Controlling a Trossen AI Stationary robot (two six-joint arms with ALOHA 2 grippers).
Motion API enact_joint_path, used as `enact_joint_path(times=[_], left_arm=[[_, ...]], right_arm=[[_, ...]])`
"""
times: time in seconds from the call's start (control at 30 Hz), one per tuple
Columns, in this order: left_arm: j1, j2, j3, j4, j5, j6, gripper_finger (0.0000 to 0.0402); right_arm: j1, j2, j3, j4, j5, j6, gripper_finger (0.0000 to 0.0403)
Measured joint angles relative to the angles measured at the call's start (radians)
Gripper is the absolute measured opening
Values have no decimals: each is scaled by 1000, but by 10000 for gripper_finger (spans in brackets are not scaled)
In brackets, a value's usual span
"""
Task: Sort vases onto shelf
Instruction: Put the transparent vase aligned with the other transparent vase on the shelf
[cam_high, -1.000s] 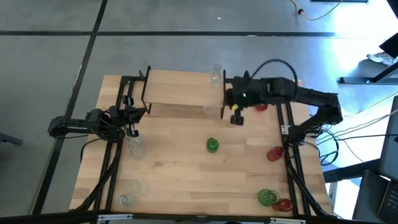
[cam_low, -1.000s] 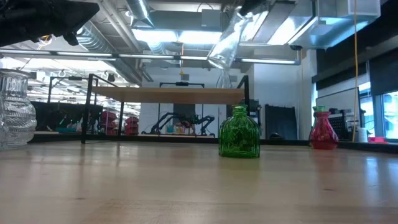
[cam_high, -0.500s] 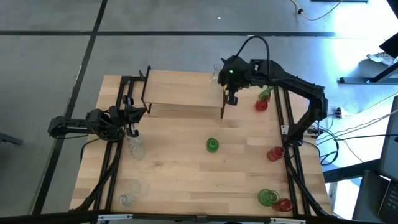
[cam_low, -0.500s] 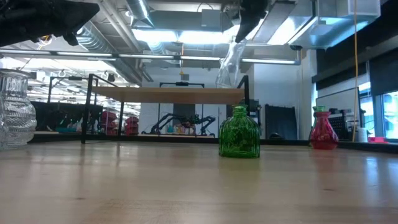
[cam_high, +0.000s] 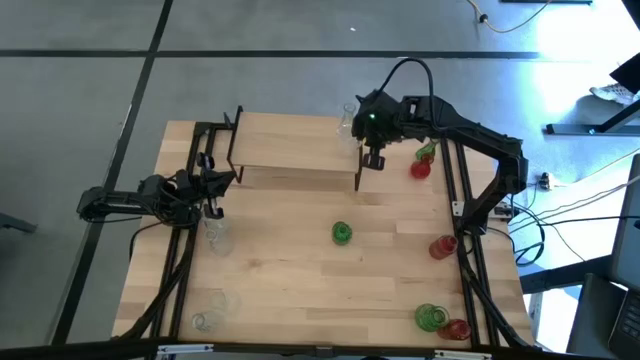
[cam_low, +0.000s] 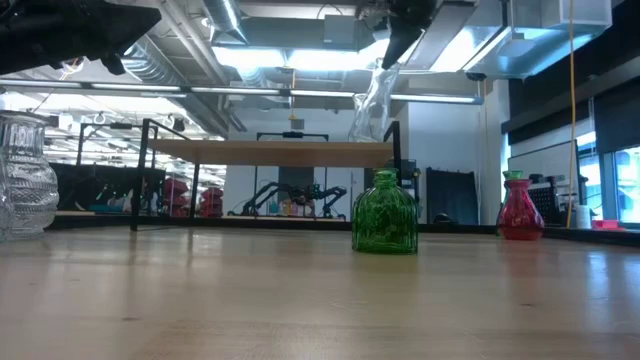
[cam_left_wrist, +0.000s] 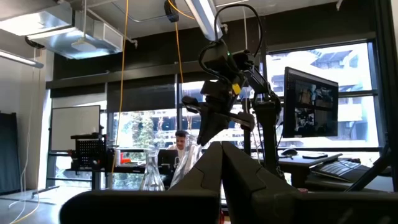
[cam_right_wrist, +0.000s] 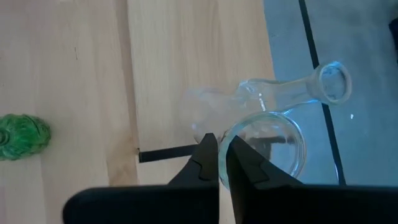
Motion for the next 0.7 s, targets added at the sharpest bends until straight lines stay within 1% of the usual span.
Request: enact_joint_path(times=[0.3,0.7], left_arm=[[0,0,0,0,0,0,0],[0,0,0,0,-1,1,0]], right_arm=[[-20,0,-9,7,18,-20,1],[-20,0,-17,14,6,-25,1]])
